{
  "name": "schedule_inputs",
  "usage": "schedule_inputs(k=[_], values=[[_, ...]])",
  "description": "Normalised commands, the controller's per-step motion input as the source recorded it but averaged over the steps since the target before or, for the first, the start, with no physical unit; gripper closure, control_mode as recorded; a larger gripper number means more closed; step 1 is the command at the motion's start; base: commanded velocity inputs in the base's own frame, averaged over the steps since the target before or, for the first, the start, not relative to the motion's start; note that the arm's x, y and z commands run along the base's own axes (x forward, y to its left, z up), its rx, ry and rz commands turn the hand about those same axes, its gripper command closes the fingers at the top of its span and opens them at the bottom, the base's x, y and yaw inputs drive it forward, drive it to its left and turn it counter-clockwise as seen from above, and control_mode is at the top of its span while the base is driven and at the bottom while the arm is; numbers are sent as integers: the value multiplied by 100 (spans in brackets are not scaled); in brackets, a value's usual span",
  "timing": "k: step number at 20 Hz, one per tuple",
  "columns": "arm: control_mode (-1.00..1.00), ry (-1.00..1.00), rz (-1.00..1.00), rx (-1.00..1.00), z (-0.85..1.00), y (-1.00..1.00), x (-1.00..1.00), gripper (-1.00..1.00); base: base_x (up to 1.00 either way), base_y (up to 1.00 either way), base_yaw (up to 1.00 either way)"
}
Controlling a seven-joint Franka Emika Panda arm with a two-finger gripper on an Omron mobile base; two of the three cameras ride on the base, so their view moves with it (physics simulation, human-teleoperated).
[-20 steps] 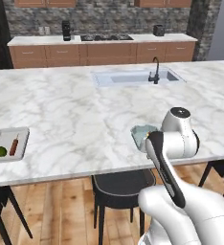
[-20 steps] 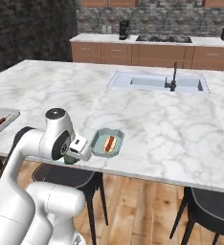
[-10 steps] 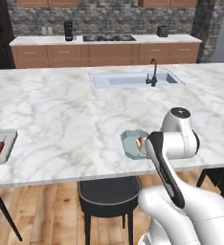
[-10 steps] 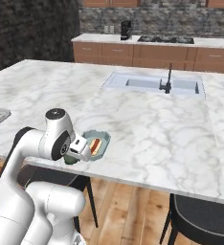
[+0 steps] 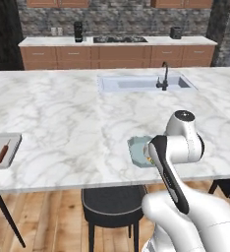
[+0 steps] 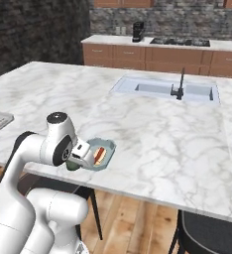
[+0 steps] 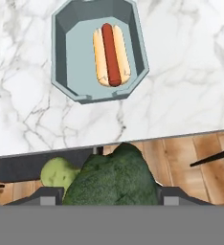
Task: Place one cooked food and one vegetable from the large plate to each tupperware container.
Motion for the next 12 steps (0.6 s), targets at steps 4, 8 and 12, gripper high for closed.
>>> schedule_inputs(k=[4, 8, 12], values=[[-100, 0, 0, 0, 0, 0, 0, 100, 1, 0, 5], [-100, 0, 0, 0, 0, 4, 5, 100, 0, 0, 0], [-100, 9, -16, 0, 7, 25, 74, 100, 0, 0, 0]])
